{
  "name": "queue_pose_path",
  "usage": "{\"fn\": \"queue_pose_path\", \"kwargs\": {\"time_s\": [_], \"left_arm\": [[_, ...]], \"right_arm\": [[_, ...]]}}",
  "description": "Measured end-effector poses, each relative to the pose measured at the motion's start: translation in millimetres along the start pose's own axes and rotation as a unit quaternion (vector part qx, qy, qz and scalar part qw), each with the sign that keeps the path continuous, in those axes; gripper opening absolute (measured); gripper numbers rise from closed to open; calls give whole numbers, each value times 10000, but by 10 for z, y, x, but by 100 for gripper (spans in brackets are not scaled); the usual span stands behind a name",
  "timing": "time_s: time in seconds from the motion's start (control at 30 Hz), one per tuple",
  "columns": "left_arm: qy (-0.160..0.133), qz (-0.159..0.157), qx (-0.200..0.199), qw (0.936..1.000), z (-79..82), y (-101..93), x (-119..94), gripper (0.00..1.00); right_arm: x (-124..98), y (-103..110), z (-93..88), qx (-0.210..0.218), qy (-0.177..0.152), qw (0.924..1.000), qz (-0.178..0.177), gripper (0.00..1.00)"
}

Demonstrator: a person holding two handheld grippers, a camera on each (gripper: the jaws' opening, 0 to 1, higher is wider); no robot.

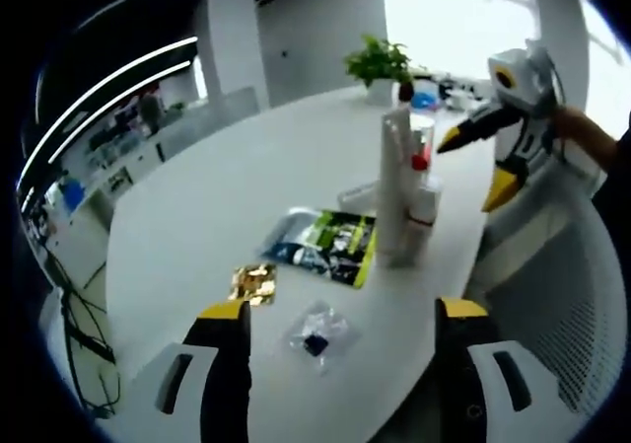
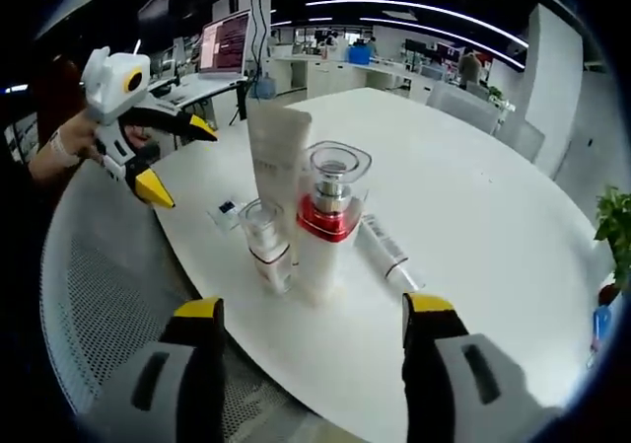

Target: Arrange the skincare products in the storage area until every visible bottle or jar stands upright without overlapping.

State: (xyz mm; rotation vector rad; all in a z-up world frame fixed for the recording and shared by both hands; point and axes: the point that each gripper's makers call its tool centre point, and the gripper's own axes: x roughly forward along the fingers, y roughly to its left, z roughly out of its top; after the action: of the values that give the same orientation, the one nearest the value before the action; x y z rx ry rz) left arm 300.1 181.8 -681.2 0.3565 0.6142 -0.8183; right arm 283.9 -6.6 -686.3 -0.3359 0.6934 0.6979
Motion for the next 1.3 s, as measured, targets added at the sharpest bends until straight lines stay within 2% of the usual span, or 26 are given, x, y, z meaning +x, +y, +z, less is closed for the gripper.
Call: {"fn": "queue_pose_path", "kwargs": {"time_s": [0.23,0.3,0.63,0.77,1.17,1.3], "left_arm": [[56,63,-48,10000,-76,25,-86,81],[49,255,-211,9994,-86,91,-113,86],[-112,422,-686,9967,-64,211,-186,96],[-104,421,-666,9968,-72,231,-194,97],[-190,403,-828,9956,-104,246,-201,97],[-134,359,-837,9958,-150,209,-173,97]], "right_arm": [[-23,-41,1,29,58,10000,-68,85],[-30,-41,13,80,45,10000,-36,88],[6,-73,83,51,13,10000,33,96],[22,-90,105,87,-12,10000,14,99],[24,-142,121,-43,42,10000,32,99],[44,-162,124,-38,48,10000,60,100]]}}
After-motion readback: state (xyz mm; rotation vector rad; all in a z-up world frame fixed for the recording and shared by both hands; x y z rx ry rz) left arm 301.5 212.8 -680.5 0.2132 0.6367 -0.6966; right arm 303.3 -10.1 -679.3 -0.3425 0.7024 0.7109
